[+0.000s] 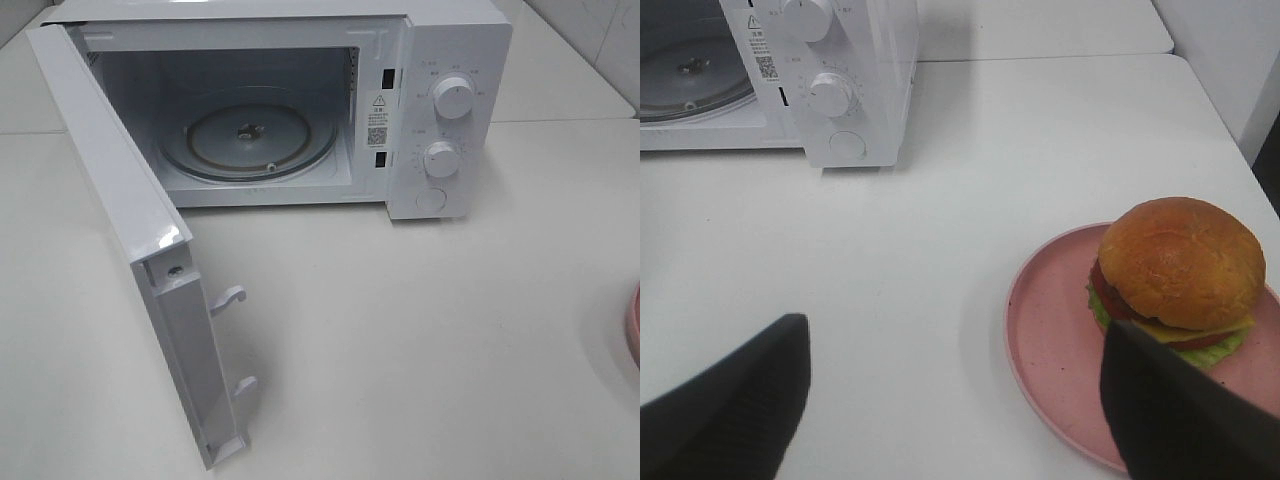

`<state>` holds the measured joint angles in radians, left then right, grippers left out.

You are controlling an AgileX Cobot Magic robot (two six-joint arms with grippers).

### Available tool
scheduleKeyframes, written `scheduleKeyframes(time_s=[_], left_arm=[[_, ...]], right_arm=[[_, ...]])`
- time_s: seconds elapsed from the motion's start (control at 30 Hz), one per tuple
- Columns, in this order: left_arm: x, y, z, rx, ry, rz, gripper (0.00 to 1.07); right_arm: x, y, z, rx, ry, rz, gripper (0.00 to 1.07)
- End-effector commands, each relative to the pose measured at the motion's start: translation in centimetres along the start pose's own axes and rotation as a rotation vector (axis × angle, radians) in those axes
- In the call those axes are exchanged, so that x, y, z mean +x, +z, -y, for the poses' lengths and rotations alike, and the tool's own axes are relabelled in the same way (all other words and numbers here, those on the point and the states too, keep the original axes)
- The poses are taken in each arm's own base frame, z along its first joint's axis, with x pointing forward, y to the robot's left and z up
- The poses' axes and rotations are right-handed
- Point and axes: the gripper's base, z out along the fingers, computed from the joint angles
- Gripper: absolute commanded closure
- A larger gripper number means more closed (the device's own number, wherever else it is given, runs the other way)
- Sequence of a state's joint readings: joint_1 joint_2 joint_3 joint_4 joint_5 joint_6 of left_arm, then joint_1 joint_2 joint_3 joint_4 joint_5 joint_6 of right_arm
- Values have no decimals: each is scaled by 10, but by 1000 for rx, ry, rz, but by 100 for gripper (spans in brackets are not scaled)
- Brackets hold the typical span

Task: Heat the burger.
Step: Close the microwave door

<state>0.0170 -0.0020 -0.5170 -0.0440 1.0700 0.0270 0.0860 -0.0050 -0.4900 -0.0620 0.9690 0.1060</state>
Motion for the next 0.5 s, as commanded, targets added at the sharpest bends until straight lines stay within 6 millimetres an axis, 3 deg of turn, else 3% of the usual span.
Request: scheduleKeyframes(time_s=[0.03,0.5], left_arm=[[0,0,0,0,-8,-2,6],[0,0,0,0,-8,-2,6]], right_arm=[[1,-4,0,3,7,34,32],[1,-4,0,3,7,34,32]])
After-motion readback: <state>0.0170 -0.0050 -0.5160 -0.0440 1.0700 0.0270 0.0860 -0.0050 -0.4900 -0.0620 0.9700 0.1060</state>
